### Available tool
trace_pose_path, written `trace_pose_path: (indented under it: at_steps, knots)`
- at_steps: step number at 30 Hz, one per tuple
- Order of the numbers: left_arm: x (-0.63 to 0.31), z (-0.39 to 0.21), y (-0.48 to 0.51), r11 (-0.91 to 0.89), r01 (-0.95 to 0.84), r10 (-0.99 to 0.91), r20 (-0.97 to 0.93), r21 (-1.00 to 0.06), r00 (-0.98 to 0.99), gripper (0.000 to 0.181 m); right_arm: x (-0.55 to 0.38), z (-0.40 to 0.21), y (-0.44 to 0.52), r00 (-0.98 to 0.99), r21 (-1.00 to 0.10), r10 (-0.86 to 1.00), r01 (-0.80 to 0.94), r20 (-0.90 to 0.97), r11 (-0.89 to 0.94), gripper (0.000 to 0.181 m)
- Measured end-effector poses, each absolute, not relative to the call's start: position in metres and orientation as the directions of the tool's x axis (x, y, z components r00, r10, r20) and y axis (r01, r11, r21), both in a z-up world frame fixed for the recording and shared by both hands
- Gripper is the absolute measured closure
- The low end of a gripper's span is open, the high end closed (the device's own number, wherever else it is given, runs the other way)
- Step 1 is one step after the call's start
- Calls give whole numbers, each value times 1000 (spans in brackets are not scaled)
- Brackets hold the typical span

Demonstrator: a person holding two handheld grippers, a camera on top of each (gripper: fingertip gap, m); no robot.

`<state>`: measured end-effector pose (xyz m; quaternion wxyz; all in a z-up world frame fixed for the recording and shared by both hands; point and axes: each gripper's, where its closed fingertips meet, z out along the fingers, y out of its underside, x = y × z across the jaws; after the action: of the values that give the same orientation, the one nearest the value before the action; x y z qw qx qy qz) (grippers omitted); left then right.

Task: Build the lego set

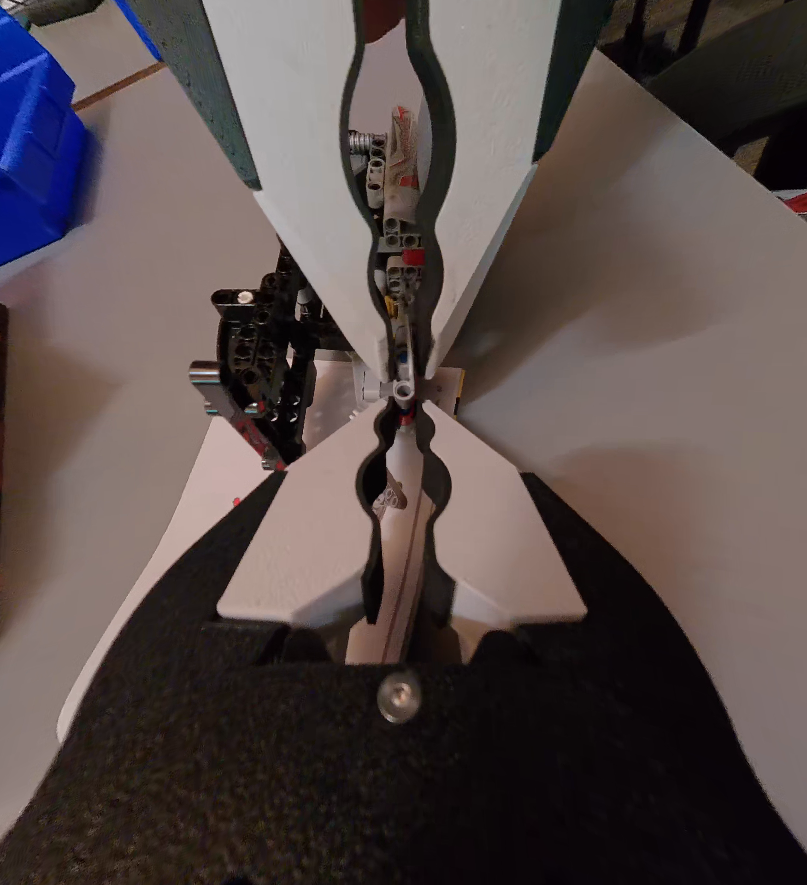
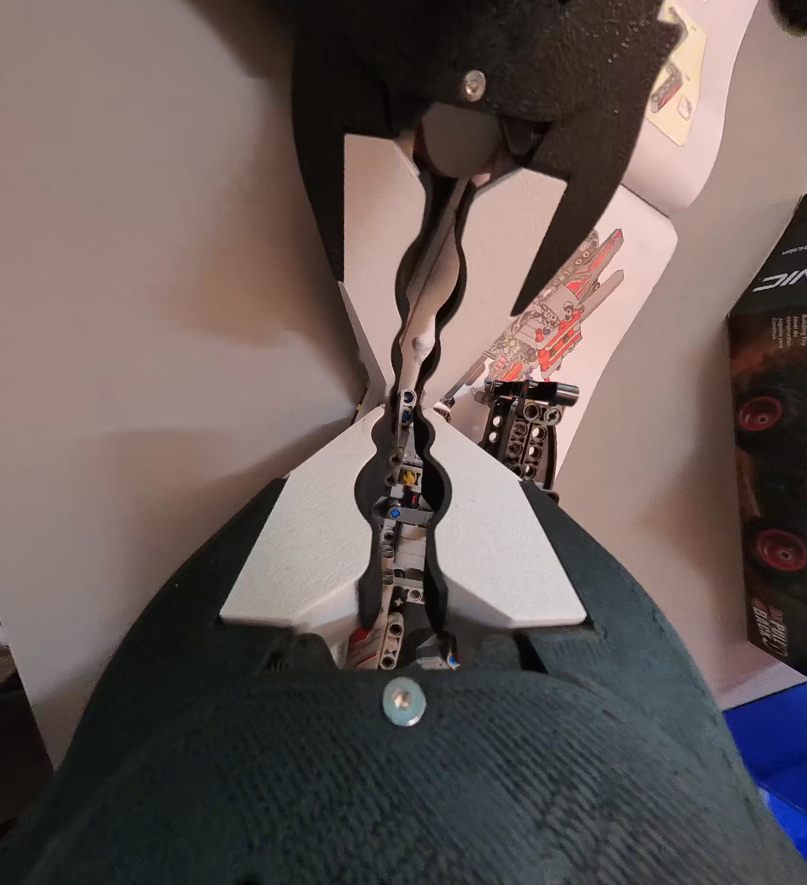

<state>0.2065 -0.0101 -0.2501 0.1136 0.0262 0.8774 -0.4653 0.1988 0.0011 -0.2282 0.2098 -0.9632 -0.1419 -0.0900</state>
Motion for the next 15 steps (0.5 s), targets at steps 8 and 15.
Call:
trace_pose_path:
  at_steps: [8, 15]
  knots:
    - [209, -252, -10, 573, 188, -42, -257, -798, -965, 176, 203, -229, 0, 958, -406, 190, 266, 216, -874, 176]
    - [211, -254, -10, 588, 179, -57, -261, -789, -964, 176, 201, -232, 2, 955, -399, 189, 268, 228, -877, 175]
